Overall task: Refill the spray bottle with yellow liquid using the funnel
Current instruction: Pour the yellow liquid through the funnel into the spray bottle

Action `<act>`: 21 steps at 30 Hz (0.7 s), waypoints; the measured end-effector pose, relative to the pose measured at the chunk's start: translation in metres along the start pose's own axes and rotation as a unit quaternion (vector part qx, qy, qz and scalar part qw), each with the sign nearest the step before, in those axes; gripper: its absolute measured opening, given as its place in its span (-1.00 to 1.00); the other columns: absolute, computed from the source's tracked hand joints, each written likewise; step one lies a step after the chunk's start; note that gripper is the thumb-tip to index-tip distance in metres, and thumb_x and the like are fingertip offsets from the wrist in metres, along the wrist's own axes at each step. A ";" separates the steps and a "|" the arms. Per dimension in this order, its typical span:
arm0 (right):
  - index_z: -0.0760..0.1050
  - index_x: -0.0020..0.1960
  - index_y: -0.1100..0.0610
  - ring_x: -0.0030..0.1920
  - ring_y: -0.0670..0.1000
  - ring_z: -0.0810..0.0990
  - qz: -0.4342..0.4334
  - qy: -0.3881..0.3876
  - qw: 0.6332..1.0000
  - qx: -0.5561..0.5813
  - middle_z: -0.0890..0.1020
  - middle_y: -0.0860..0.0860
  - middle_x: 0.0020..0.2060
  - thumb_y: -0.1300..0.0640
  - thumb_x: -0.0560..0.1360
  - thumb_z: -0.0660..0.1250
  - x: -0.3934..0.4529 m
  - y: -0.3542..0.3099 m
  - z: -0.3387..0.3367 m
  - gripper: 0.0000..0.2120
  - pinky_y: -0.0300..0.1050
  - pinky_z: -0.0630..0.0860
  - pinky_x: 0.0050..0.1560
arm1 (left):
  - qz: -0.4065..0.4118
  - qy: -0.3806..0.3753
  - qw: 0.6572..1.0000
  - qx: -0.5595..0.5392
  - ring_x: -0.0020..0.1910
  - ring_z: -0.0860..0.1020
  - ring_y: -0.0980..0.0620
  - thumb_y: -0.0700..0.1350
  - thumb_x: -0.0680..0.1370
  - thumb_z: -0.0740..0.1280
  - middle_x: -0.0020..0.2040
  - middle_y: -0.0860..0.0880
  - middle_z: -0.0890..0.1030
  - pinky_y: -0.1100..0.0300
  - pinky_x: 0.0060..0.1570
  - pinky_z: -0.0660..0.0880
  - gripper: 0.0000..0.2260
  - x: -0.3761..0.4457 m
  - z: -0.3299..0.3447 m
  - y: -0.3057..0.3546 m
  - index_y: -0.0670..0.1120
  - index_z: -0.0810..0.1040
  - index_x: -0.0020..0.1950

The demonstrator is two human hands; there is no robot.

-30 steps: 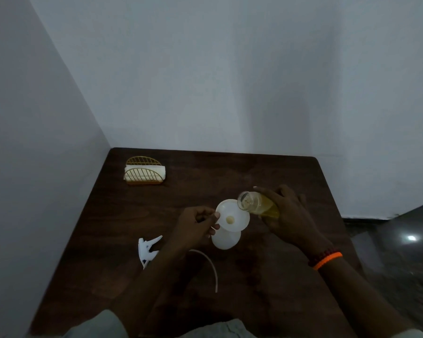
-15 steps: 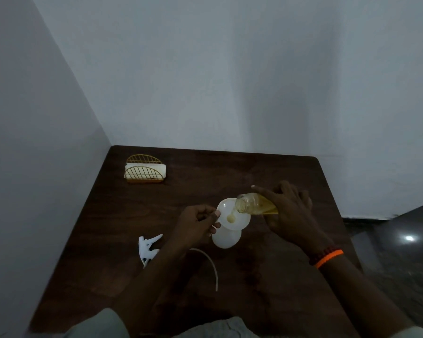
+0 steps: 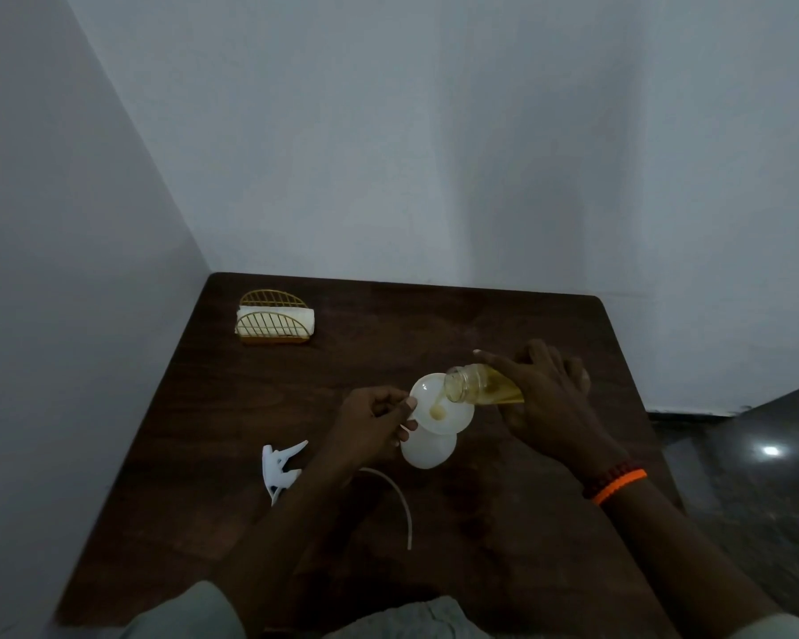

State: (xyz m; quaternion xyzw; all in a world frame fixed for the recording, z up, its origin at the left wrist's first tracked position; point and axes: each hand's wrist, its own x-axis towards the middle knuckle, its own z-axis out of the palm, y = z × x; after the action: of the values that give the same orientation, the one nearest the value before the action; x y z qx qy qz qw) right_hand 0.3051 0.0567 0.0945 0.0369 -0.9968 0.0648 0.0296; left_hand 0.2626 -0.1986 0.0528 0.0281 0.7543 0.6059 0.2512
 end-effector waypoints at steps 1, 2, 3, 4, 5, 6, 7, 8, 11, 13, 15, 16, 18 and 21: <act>0.29 0.48 -0.26 0.08 -0.01 0.34 0.000 0.000 1.000 -0.001 0.34 -0.03 0.05 -0.09 0.42 0.43 0.000 0.000 0.000 -0.33 -0.08 0.10 0.07 | 0.000 0.000 1.000 0.002 -0.25 0.67 0.08 -0.09 0.60 0.36 -0.16 -0.06 0.72 0.23 -0.23 0.60 -0.87 0.000 0.000 0.000 -0.08 0.65 0.08; 0.28 0.48 -0.26 0.06 -0.02 0.34 0.000 -0.001 1.000 -0.002 0.33 -0.04 0.04 -0.08 0.41 0.43 0.001 0.000 0.001 -0.32 -0.07 0.11 0.06 | 0.001 -0.001 1.000 0.001 -0.25 0.67 0.09 -0.09 0.60 0.36 -0.16 -0.06 0.72 0.24 -0.24 0.60 -0.87 0.000 0.000 0.001 -0.08 0.65 0.08; 0.28 0.48 -0.27 0.05 -0.03 0.33 0.000 0.000 1.000 -0.003 0.31 -0.06 0.02 -0.08 0.41 0.43 0.001 0.000 0.001 -0.32 -0.07 0.13 0.06 | 0.002 -0.001 1.000 -0.001 -0.25 0.67 0.08 -0.09 0.60 0.36 -0.17 -0.06 0.73 0.23 -0.24 0.60 -0.87 0.000 0.000 0.001 -0.08 0.65 0.08; 0.28 0.48 -0.26 0.05 -0.03 0.33 0.001 -0.001 1.000 -0.002 0.30 -0.07 0.01 -0.07 0.41 0.43 0.002 0.000 0.002 -0.32 -0.07 0.14 0.05 | 0.001 -0.001 1.000 -0.003 -0.25 0.67 0.08 -0.09 0.59 0.36 -0.17 -0.06 0.73 0.22 -0.24 0.60 -0.87 0.000 0.000 0.001 -0.08 0.66 0.08; 0.29 0.48 -0.26 0.05 -0.03 0.33 0.001 -0.001 1.000 0.000 0.29 -0.07 0.01 -0.07 0.41 0.43 0.002 0.000 0.002 -0.32 -0.07 0.14 0.05 | 0.000 0.001 1.000 -0.003 -0.25 0.67 0.08 -0.08 0.59 0.36 -0.17 -0.06 0.73 0.22 -0.24 0.60 -0.87 0.000 0.000 0.001 -0.07 0.66 0.07; 0.29 0.48 -0.26 0.05 -0.03 0.33 0.001 -0.001 1.000 0.000 0.29 -0.07 0.01 -0.06 0.40 0.43 0.003 0.001 0.002 -0.32 -0.07 0.13 0.05 | -0.001 0.002 1.000 -0.002 -0.25 0.67 0.08 -0.08 0.59 0.36 -0.17 -0.05 0.73 0.22 -0.24 0.61 -0.87 0.001 0.000 0.000 -0.07 0.66 0.07; 0.29 0.48 -0.25 0.05 -0.02 0.33 0.001 -0.002 1.000 0.000 0.30 -0.06 0.01 -0.06 0.40 0.43 0.003 0.001 0.003 -0.32 -0.07 0.13 0.05 | -0.001 0.002 1.000 0.000 -0.24 0.68 0.07 -0.08 0.59 0.36 -0.17 -0.05 0.73 0.22 -0.23 0.61 -0.87 0.001 0.000 0.000 -0.06 0.66 0.07; 0.29 0.48 -0.26 0.05 -0.02 0.34 0.001 -0.002 1.000 -0.003 0.31 -0.05 0.02 -0.06 0.40 0.42 0.003 0.001 0.003 -0.32 -0.07 0.13 0.04 | 0.001 0.002 1.000 0.001 -0.25 0.67 0.07 -0.08 0.60 0.36 -0.17 -0.05 0.73 0.22 -0.24 0.61 -0.87 0.001 0.001 0.000 -0.07 0.66 0.07; 0.27 0.48 -0.26 0.08 -0.01 0.34 -0.001 -0.007 1.000 -0.012 0.32 -0.04 0.04 -0.07 0.40 0.40 0.004 0.002 0.003 -0.31 -0.07 0.13 0.05 | 0.002 0.000 1.000 0.001 -0.28 0.66 0.09 -0.09 0.60 0.35 -0.18 -0.06 0.72 0.23 -0.26 0.59 -0.87 0.002 0.001 0.000 -0.08 0.66 0.07; 0.28 0.48 -0.26 0.07 0.00 0.35 -0.002 -0.006 1.000 -0.009 0.33 -0.03 0.05 -0.05 0.39 0.41 0.005 0.002 0.002 -0.30 -0.04 0.18 0.07 | 0.002 0.001 1.000 0.000 -0.27 0.66 0.10 -0.08 0.60 0.36 -0.18 -0.05 0.72 0.24 -0.26 0.58 -0.87 0.002 0.000 0.000 -0.08 0.66 0.07; 0.28 0.48 -0.25 0.07 0.00 0.35 -0.003 -0.004 1.000 -0.008 0.34 -0.03 0.05 -0.04 0.38 0.41 0.005 0.002 0.001 -0.30 -0.02 0.22 0.08 | 0.003 0.002 1.000 0.000 -0.26 0.67 0.09 -0.08 0.60 0.36 -0.17 -0.04 0.73 0.24 -0.26 0.58 -0.87 0.002 0.000 0.000 -0.07 0.66 0.08; 0.28 0.48 -0.25 0.07 -0.01 0.35 -0.004 -0.004 1.000 -0.009 0.34 -0.03 0.05 -0.04 0.38 0.42 0.006 0.002 0.001 -0.30 -0.03 0.20 0.07 | 0.001 0.001 1.000 -0.001 -0.26 0.67 0.09 -0.07 0.60 0.36 -0.17 -0.04 0.73 0.23 -0.26 0.58 -0.87 0.002 0.000 0.000 -0.07 0.66 0.08; 0.29 0.48 -0.25 0.06 -0.01 0.34 -0.005 -0.002 1.000 -0.012 0.33 -0.03 0.05 -0.04 0.38 0.43 0.006 0.002 0.000 -0.29 -0.09 0.10 0.03 | -0.002 0.001 1.000 -0.001 -0.25 0.68 0.08 -0.06 0.59 0.36 -0.17 -0.03 0.73 0.21 -0.24 0.59 -0.87 0.003 0.000 -0.001 -0.06 0.66 0.07; 0.29 0.48 -0.24 0.07 -0.01 0.34 -0.006 -0.001 1.000 -0.020 0.34 -0.02 0.05 -0.03 0.36 0.45 0.007 0.001 0.001 -0.27 -0.09 0.10 0.02 | 0.000 0.002 1.000 0.002 -0.24 0.68 0.08 -0.05 0.59 0.36 -0.16 -0.03 0.73 0.21 -0.24 0.60 -0.87 0.004 0.000 -0.001 -0.05 0.66 0.07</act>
State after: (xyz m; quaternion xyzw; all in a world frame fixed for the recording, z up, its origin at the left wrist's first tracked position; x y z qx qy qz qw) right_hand 0.2984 0.0573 0.0939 0.0419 -0.9977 0.0445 0.0295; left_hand 0.2597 -0.1978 0.0503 0.0276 0.7557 0.6047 0.2500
